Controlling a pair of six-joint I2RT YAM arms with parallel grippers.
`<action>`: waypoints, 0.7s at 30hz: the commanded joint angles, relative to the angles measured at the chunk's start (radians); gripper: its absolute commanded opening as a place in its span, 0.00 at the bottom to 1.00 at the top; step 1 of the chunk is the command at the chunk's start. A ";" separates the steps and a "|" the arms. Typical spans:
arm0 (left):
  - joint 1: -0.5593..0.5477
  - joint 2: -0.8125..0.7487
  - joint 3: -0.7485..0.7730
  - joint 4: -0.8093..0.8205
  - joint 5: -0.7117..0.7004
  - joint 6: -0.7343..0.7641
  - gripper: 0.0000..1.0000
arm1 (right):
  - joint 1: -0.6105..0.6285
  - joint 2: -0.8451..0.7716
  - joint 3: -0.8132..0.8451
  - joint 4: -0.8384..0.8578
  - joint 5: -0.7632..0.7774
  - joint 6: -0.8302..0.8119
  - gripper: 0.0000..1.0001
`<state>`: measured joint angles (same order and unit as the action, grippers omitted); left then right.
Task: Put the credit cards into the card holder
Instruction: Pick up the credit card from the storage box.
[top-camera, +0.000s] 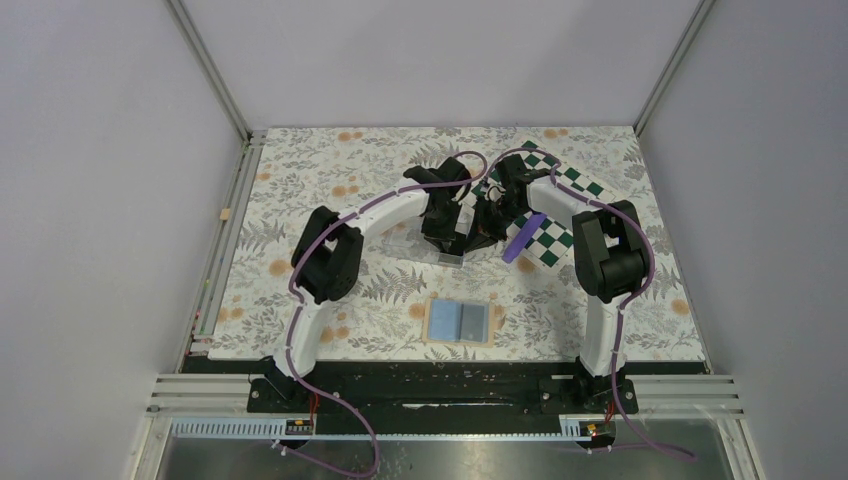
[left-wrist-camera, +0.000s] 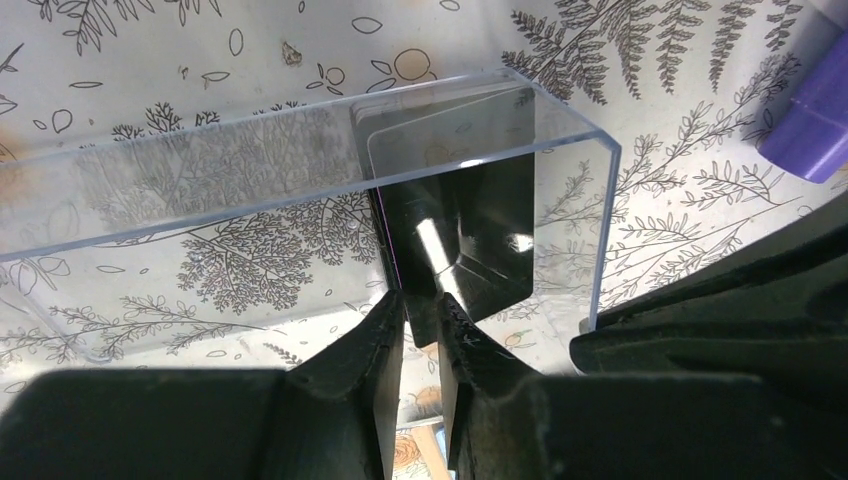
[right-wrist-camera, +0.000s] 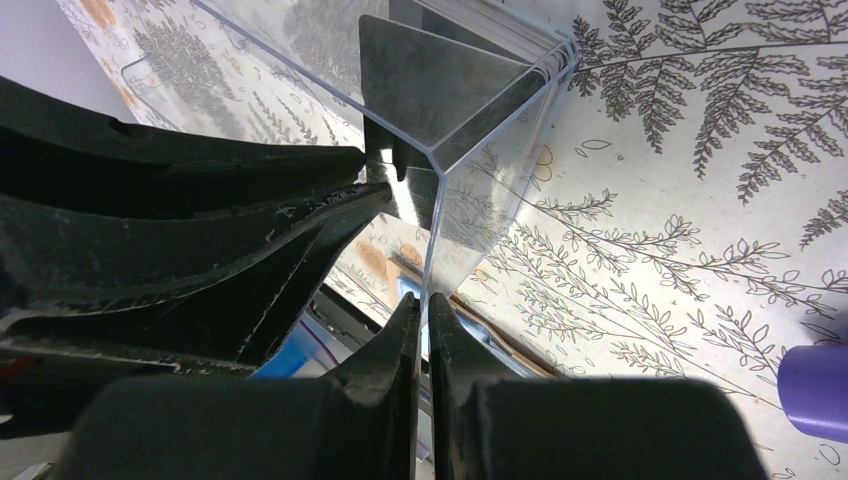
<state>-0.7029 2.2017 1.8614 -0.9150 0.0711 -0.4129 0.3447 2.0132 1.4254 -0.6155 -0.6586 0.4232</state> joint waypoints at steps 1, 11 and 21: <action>-0.017 0.025 0.060 -0.007 -0.007 0.028 0.19 | 0.010 0.026 -0.025 -0.027 0.014 -0.026 0.08; -0.021 0.017 0.084 -0.010 0.004 0.023 0.18 | 0.010 0.025 -0.026 -0.028 0.016 -0.026 0.08; -0.020 -0.068 0.026 0.075 0.080 -0.006 0.17 | 0.010 0.024 -0.025 -0.029 0.017 -0.026 0.08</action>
<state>-0.7090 2.2169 1.8854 -0.9337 0.0624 -0.3927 0.3447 2.0132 1.4254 -0.6155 -0.6586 0.4232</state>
